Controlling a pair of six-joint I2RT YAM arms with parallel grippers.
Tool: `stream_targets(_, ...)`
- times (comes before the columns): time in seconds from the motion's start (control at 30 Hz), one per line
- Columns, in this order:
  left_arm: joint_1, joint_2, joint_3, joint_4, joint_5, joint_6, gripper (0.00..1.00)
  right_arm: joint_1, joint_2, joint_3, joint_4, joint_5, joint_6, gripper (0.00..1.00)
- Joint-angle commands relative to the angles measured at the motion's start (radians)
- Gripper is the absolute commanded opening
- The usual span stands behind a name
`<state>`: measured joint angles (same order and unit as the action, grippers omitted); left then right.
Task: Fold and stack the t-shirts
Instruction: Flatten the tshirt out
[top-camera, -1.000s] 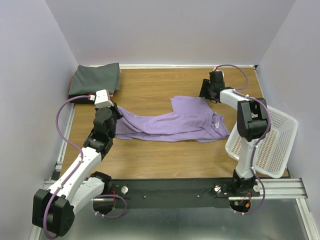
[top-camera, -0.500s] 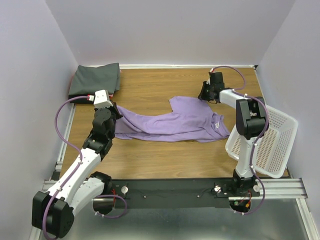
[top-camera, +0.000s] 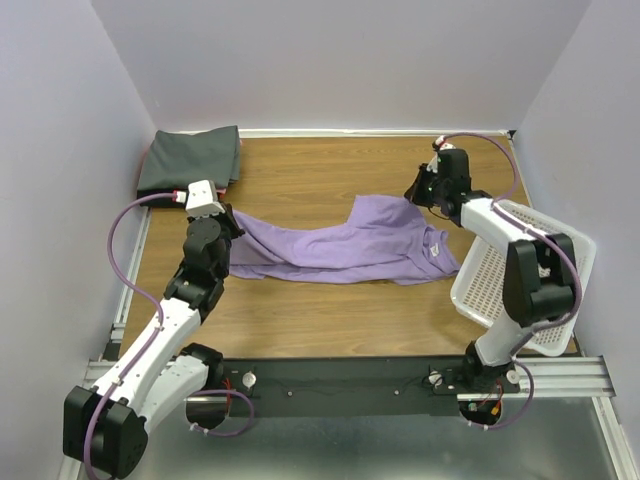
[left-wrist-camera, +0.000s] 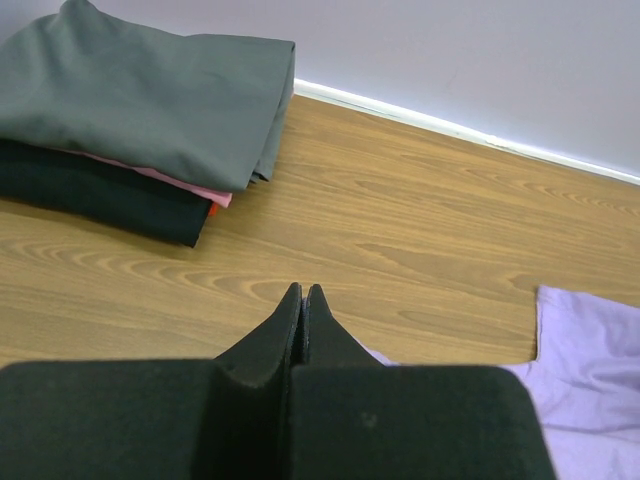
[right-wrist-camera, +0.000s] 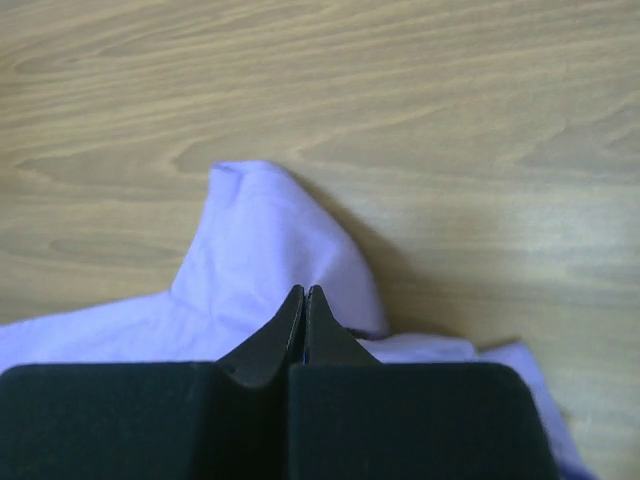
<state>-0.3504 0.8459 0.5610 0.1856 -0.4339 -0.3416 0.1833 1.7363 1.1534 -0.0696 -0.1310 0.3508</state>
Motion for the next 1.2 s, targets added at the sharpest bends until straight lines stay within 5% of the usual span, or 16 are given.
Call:
stream_targets(0.0,0.005,-0.001,-0.013,0.040,0.014,0.001,0.00,0.031,-0.092,-0.135,0.010,-0.028,0.007,0.02)
stream_targets(0.47,0.005,0.016,-0.007,0.049,0.043,0.000,0.00,0.301,-0.116,-0.187,-0.025,-0.251,-0.138,0.11)
stream_targets(0.7,0.005,0.013,-0.007,0.048,0.058,-0.002,0.00,0.306,-0.150,-0.196,-0.055,-0.165,-0.128,0.23)
stream_targets(0.83,0.005,0.016,-0.007,0.049,0.058,-0.002,0.00,0.306,-0.271,-0.224,-0.053,-0.092,-0.081,0.44)
stream_targets(1.17,0.005,0.016,-0.007,0.049,0.067,-0.002,0.00,0.306,-0.193,-0.207,-0.038,0.171,0.000,0.47)
